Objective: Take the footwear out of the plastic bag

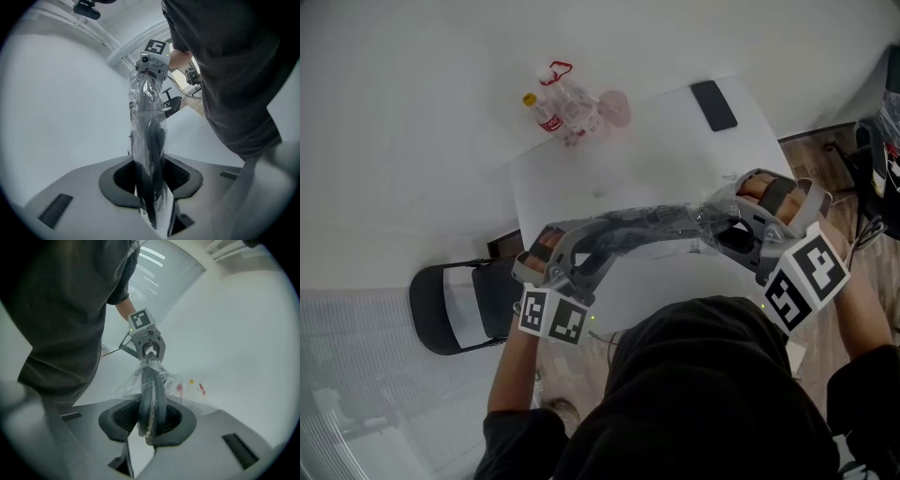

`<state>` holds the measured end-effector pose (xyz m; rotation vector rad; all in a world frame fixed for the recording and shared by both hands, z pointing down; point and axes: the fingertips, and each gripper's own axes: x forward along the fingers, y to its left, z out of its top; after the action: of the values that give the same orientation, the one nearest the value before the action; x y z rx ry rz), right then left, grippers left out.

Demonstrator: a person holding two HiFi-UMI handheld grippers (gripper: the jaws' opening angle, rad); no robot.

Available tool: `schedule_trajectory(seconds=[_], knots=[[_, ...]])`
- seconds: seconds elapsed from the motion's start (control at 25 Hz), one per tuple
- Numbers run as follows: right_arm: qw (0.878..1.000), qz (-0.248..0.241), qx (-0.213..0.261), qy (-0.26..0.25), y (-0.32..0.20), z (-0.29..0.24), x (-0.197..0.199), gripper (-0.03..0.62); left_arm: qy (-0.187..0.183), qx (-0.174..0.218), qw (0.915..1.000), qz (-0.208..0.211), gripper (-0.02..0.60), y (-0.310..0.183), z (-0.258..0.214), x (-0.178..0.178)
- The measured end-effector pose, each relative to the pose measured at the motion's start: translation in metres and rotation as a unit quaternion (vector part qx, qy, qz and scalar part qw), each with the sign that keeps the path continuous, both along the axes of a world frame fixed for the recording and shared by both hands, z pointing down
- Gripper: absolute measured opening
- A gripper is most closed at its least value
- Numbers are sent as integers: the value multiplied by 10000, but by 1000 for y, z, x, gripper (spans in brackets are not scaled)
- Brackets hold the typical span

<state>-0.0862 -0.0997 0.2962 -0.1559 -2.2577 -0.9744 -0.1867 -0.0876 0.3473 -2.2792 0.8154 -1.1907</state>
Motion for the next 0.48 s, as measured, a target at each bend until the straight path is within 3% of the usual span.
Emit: schedule_trajectory(seconds=[0.08,0.12,0.2,0.32,0.4,0.48], knots=[[9999,15,52,-143,-1,-5,1,87,141,-96,9998,-141,158,-1,0,-4],[9997,39,117,-193,-2,-8,2,86,242,-165,9993,-250,195,-2,0,-7],[9993,107,233,-261,-6,-13,6,81,458,-301,9972,-508,329,-4,-2,-17],[9990,153,271,-312,-10,-15,9,81,628,-430,9938,-815,376,-10,-3,-36],[9990,133,189,-370,-10,-15,8,80,499,-471,9937,-887,402,-17,-2,-43],[9988,116,216,-414,-9,-16,6,80,112,-503,9953,-825,436,-22,3,-47]])
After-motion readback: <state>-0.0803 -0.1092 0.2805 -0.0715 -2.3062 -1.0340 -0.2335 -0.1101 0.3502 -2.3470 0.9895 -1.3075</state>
